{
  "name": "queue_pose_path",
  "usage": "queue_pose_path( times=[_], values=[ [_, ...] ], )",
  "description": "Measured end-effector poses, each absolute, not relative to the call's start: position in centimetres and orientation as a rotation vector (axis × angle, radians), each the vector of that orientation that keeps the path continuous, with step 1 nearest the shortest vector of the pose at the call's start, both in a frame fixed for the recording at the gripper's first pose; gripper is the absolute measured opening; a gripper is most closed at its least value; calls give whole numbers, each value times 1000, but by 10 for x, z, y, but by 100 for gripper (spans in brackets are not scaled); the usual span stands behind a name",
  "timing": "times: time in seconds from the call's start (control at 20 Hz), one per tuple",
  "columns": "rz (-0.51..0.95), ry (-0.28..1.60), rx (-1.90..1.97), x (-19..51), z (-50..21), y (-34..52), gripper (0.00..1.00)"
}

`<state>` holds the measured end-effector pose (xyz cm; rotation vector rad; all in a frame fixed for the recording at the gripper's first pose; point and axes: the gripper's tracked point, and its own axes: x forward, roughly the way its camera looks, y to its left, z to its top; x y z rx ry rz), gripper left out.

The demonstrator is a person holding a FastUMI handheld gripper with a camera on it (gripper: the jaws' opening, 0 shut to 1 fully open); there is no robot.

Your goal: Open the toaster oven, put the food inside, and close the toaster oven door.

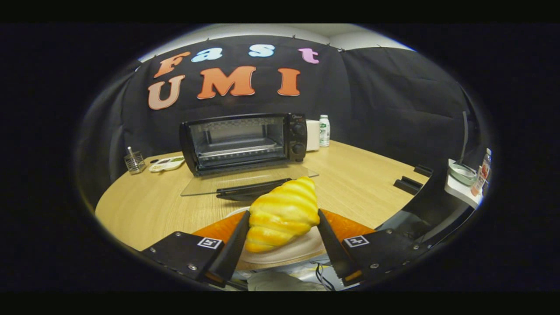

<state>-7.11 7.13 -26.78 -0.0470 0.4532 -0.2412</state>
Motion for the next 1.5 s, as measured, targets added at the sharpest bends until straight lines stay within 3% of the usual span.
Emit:
queue_pose_path(
  times=[0.55,1.5],
  values=[
    [-94,345,-24,32,-215,102,86],
    [73,429,617,182,-263,162,86]
  ],
)
